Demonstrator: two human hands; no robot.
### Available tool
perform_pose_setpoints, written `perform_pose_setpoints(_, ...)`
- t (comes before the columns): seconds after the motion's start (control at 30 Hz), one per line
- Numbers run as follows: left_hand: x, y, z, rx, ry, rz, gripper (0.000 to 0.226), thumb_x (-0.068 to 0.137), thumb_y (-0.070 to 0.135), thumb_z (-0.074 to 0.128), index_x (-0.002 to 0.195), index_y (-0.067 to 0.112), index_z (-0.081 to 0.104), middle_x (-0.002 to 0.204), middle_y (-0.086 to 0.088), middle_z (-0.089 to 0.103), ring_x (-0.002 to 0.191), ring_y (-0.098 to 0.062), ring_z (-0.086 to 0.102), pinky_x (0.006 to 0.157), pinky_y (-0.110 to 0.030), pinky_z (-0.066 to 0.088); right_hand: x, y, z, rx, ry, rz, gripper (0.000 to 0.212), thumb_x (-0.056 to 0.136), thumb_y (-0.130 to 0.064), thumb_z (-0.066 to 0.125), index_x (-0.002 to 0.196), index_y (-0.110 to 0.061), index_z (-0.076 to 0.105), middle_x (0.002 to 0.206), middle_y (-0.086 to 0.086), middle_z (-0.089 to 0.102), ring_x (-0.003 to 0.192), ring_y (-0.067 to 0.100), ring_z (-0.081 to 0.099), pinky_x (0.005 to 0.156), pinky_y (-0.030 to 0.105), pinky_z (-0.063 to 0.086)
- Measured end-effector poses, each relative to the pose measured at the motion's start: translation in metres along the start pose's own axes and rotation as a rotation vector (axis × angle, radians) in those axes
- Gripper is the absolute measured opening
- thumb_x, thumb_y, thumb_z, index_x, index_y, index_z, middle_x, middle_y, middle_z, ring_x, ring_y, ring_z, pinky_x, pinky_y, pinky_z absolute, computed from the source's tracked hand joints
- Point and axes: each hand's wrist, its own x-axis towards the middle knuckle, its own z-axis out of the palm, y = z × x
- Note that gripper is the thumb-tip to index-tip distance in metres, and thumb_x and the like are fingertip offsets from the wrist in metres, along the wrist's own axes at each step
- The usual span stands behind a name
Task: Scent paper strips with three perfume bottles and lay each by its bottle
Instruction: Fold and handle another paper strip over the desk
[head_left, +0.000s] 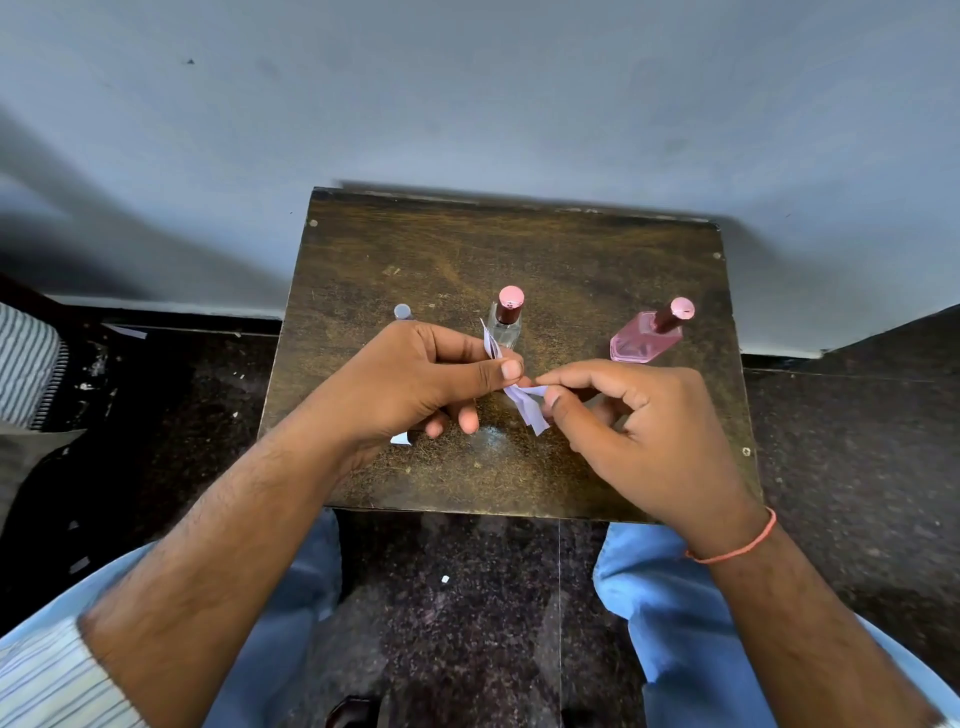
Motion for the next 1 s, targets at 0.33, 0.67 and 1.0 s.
perform_pose_setpoints(0.33,-0.006,0.003,-0.001,0.034,-0.180,-0.013,0.021,0.095,0.025,0.077,0.110,0.012,0.084,0.107,-0.002,0.084,0.050,-0.007,0.053,0.039,-0.016,0.034,0.004,-0.002,-0.004,0.305,0.091,0.132,0.010,0.099,-0.015,0.074,0.098,-0.024,0.079,0.078,0.006,0.077,0.068,0.028,0.076,0.051,0.035,0.059)
perform_pose_setpoints(0.67,-0.006,-0.001,-0.002,0.140,-0.303,0.004,0.027,0.110,0.023,0.058,0.117,0.013,0.081,0.105,-0.004,0.084,0.051,-0.014,0.043,0.054,-0.016,0.042,0.009,-0.011,-0.013,0.534,0.281,0.143,0.020,0.103,-0.002,0.070,0.112,-0.019,0.073,0.091,0.007,0.081,0.067,0.023,0.077,0.055,0.036,0.062)
perform_pose_setpoints(1.0,-0.009,0.003,-0.005,0.184,-0.397,0.066,0.027,0.105,0.033,0.059,0.111,0.020,0.082,0.093,-0.002,0.083,0.050,-0.016,0.044,0.051,-0.019,0.041,0.007,-0.007,-0.030,0.399,0.406,0.062,0.018,0.105,-0.005,0.069,0.118,-0.018,0.068,0.093,0.017,0.079,0.070,0.030,0.077,0.048,0.042,0.059)
